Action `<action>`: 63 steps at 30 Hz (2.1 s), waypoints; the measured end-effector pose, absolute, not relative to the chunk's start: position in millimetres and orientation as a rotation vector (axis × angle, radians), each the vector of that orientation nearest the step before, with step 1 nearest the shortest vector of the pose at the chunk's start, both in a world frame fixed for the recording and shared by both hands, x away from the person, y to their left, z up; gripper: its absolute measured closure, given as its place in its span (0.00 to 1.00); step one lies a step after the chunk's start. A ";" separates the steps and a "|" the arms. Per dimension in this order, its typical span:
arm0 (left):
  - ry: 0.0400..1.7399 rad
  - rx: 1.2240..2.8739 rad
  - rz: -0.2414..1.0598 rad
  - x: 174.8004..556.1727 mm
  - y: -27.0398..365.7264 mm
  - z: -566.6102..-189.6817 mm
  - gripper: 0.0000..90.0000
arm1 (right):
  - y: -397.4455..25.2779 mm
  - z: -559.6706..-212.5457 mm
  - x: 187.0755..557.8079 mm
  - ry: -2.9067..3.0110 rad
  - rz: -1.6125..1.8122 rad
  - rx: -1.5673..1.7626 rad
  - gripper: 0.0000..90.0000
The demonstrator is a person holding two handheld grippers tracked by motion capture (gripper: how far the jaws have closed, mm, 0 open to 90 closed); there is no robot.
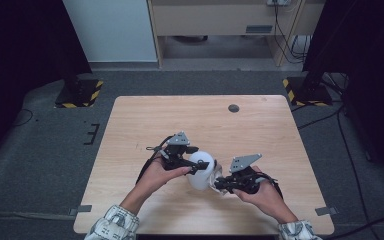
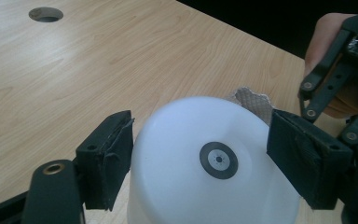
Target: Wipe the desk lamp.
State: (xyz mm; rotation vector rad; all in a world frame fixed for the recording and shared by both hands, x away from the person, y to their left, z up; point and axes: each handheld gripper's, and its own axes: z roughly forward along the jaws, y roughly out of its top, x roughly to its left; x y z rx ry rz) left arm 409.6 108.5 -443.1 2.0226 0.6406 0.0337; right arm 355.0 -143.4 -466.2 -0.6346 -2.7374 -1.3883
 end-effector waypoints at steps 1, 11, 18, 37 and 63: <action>0.646 2.018 0.027 409.8 109.2 -443.8 0.25 | -142.6 -462.3 353.1 -2.733 -1.414 -0.619 0.93; 0.665 1.999 -0.002 411.3 111.4 -446.2 0.25 | -124.1 -463.4 350.5 -2.711 -1.436 -0.560 0.93; 0.656 2.003 0.008 411.0 111.8 -445.8 0.25 | -109.6 -477.9 351.1 -2.764 -1.329 -0.542 0.93; 0.666 1.992 0.000 411.6 111.3 -447.1 0.25 | -85.6 -471.8 342.3 -2.795 -1.434 -0.525 0.93; 0.674 1.990 -0.005 412.6 110.4 -447.1 0.25 | -74.6 -478.1 334.5 -2.862 -1.567 -0.521 0.92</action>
